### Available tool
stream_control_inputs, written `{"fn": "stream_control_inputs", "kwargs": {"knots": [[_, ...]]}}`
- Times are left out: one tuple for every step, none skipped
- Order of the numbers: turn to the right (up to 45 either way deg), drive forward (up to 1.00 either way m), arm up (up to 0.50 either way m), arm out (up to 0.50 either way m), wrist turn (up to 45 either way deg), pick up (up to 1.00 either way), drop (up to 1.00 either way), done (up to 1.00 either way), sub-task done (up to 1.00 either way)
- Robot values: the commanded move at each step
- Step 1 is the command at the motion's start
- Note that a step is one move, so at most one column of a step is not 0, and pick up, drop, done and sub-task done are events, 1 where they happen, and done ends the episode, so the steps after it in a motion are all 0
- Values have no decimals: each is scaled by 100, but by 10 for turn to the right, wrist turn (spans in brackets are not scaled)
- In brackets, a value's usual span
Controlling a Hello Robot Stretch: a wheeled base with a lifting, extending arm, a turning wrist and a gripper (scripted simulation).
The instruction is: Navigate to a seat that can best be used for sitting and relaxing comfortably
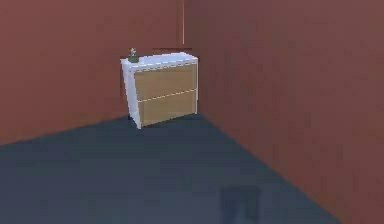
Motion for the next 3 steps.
{"fn": "stream_control_inputs", "kwargs": {"knots": [[-450,0,0,0,0,0,0,0,0],[-450,0,0,0,0,0,0,0,0],[-390,0,0,0,0,0,0,0,0]]}}
